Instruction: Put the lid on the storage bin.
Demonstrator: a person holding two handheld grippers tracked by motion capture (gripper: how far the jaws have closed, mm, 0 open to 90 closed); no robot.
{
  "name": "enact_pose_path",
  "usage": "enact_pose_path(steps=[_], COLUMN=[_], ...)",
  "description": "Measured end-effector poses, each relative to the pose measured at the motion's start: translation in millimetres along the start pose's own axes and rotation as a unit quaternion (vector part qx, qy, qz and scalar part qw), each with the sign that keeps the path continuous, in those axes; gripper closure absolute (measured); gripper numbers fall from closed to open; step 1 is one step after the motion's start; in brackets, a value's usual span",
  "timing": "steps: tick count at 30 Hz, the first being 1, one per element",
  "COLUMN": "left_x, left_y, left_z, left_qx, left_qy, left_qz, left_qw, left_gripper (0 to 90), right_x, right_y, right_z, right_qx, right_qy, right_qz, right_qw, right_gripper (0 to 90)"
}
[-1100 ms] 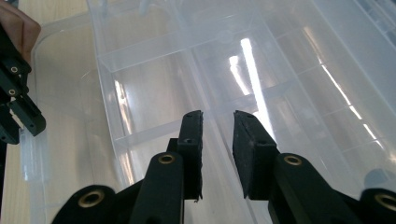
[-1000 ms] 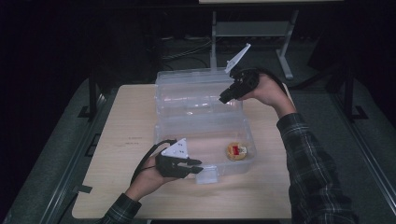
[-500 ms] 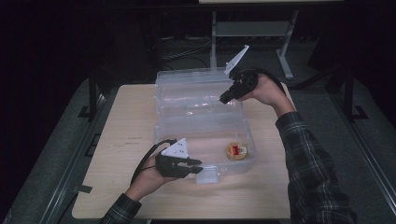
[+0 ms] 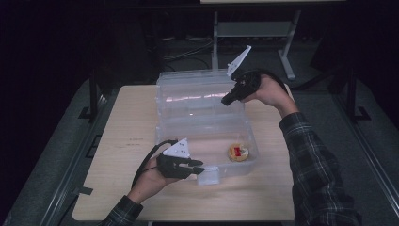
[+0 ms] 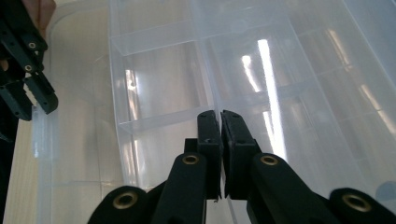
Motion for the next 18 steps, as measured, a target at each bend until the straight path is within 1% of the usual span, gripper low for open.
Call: enact_pose_path(steps=[4, 7, 8, 10, 17, 18], left_x=[0.1, 0.1, 0.1, -0.6, -4.4, -4.9], left_y=[-0.2, -0.2, -0.3, -0.3, -1.2, -1.2], left_z=[-0.2, -0.3, -0.5, -0.2, 2.1, 2.3], left_qx=[-0.002, -0.001, 0.0, 0.0, -0.005, -0.006], left_qy=[0.0, -0.001, -0.002, -0.006, -0.009, -0.009], left_qz=[-0.002, -0.005, -0.006, -0.004, 0.003, 0.004], left_qw=[1.0, 1.0, 1.0, 1.0, 0.9999, 0.9999], left_gripper=[74.5, 74.5, 74.5, 74.4, 73.7, 73.6], right_x=[-2.7, -4.1, -5.7, -6.4, -8.5, -8.5], right_y=[-4.4, -6.1, -8.1, -9.5, -15.5, -16.1], right_z=[0.3, 0.9, 1.6, 1.9, 3.1, 3.1], right_qx=[-0.006, -0.006, -0.003, -0.005, -0.008, -0.012], right_qy=[0.0, 0.0, -0.002, -0.002, -0.006, -0.006], right_qz=[-0.01, -0.013, -0.014, -0.013, -0.008, -0.008], right_qw=[0.9999, 0.9999, 0.9999, 0.9999, 0.9999, 0.9999], right_gripper=[88.0, 88.0, 87.9, 88.0, 88.7, 88.9])
Point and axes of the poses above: each handheld gripper's, and its own axes: x roughly forward along the jaws, z roughly out of its underside, y roughly to its right, the point moved 9 cm from there along x, roughly forward along the jaws, and after that the axes turned 3 degrees about z, right-handed, at the moved point
